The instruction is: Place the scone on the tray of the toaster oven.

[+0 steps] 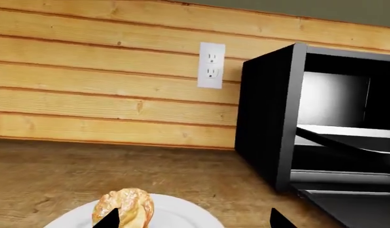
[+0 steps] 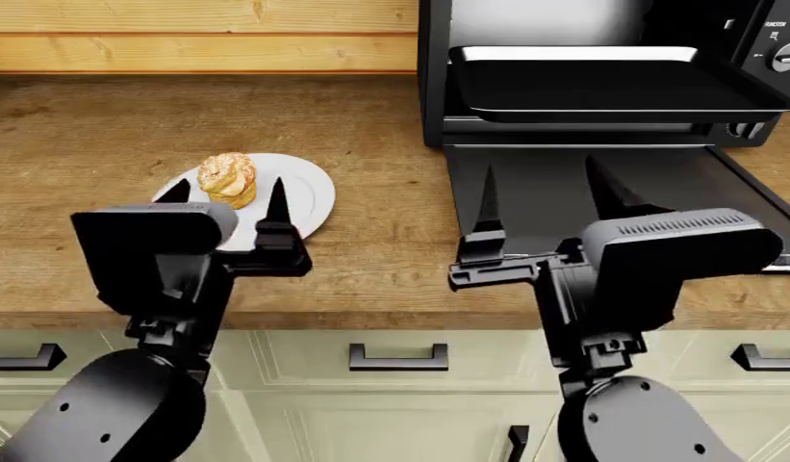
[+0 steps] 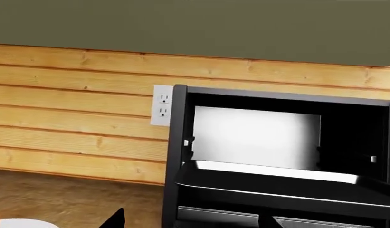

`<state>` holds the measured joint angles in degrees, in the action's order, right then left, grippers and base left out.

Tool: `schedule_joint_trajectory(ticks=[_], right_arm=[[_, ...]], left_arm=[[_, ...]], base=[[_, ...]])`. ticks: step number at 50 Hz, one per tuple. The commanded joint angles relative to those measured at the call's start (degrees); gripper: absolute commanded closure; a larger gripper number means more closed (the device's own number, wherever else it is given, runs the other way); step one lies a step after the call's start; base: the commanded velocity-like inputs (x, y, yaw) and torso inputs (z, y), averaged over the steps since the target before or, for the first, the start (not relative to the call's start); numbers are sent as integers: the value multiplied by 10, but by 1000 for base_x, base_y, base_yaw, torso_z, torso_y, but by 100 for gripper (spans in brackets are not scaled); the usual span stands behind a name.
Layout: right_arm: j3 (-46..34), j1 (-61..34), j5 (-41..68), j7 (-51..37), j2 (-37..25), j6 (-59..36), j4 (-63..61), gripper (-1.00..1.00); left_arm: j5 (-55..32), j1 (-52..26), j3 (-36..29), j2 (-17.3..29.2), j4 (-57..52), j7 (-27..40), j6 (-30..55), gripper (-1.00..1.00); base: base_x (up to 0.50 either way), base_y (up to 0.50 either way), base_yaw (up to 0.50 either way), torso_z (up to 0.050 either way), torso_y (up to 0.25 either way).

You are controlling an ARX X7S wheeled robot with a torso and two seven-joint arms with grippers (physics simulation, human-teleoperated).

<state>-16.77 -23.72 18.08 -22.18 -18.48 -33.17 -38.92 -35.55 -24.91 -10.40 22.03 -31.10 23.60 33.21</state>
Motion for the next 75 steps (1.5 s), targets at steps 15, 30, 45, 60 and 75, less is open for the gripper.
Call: schedule_joint_trajectory(ticks=[15, 30, 45, 60, 75], right_arm=[[86, -145, 124, -25, 29, -203, 51, -100], [108, -240, 153, -20, 40, -248, 131, -100], [86, -247, 140, -20, 33, -239, 142, -100], [85, -306, 141, -19, 35, -247, 193, -100], [66, -303, 131, 2, 29, -220, 235, -100]], left_arm=[[-127, -180, 27, -28, 136, 28, 150, -100], [-112, -226, 16, -35, 224, 7, 141, -100], [-108, -233, 9, -36, 240, 0, 134, -100], [-88, -286, -15, -38, 299, -25, 128, -100], [-50, -341, -35, -40, 414, -38, 116, -100]], base=[[0, 0, 0, 0, 0], [0, 0, 0, 0, 0], [0, 0, 0, 0, 0], [0, 0, 0, 0, 0], [0, 0, 0, 0, 0]])
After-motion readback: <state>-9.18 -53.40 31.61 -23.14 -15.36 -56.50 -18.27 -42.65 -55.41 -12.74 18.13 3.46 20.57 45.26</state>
